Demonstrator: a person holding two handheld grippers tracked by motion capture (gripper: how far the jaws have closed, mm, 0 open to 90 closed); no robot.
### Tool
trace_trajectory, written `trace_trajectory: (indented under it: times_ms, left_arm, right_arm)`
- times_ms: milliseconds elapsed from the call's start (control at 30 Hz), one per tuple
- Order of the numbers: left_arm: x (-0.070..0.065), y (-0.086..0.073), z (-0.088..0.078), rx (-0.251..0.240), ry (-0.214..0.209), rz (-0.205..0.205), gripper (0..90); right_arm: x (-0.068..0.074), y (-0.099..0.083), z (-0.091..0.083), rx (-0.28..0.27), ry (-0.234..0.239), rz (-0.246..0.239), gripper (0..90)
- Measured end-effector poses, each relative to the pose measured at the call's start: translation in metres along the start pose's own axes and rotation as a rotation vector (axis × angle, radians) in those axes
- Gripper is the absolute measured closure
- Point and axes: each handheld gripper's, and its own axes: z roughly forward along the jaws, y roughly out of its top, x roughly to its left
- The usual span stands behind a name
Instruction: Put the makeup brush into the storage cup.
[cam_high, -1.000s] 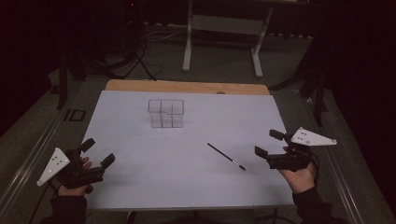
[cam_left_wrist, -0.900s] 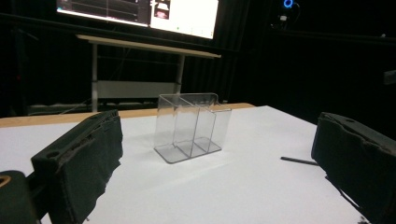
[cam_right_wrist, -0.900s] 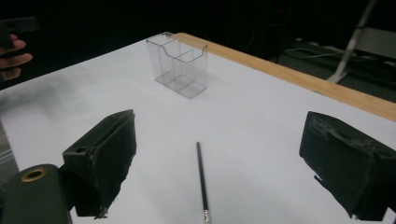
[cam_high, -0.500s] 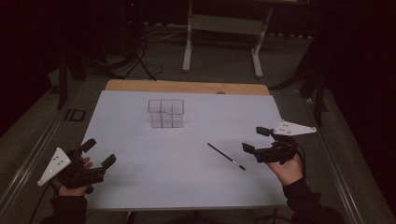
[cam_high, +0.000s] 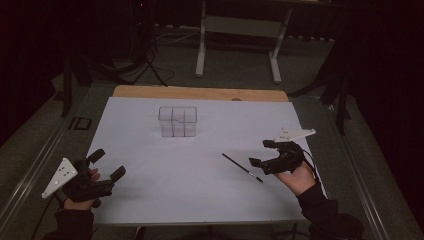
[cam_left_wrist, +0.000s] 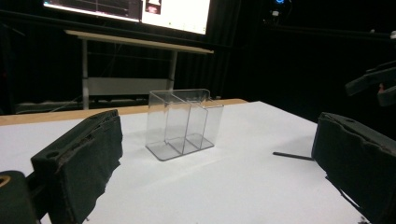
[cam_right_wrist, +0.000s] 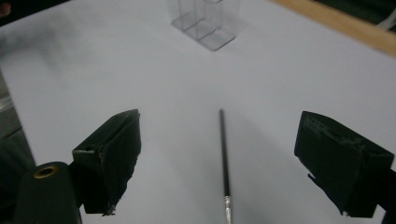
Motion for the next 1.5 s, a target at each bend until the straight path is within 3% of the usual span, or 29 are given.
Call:
trace_trajectory:
  times_ms: [367, 733, 967, 1300, 1500]
  left_arm:
    - [0.0, 0.0, 0.0, 0.002, -0.008, -0.005, 2.5]
    - [0.001, -0.001, 0.001, 0.007, -0.019, -0.012, 2.4]
    - [0.001, -0.001, 0.001, 0.009, -0.019, -0.013, 2.4]
    - [0.001, -0.002, 0.001, 0.011, -0.024, -0.013, 2.3]
    - [0.001, -0.002, 0.001, 0.01, -0.025, -0.017, 2.3]
  right_arm:
    - [0.0, 0.002, 0.024, 0.137, 0.058, -0.011, 19.6]
    - [-0.006, -0.005, 0.038, 0.252, 0.061, -0.013, 28.5]
    - [-0.008, -0.009, 0.052, 0.323, 0.029, 0.0, 33.9]
    - [-0.015, -0.009, 0.063, 0.425, 0.051, 0.021, 51.2]
    - [-0.014, -0.011, 0.069, 0.463, 0.051, 0.02, 54.3]
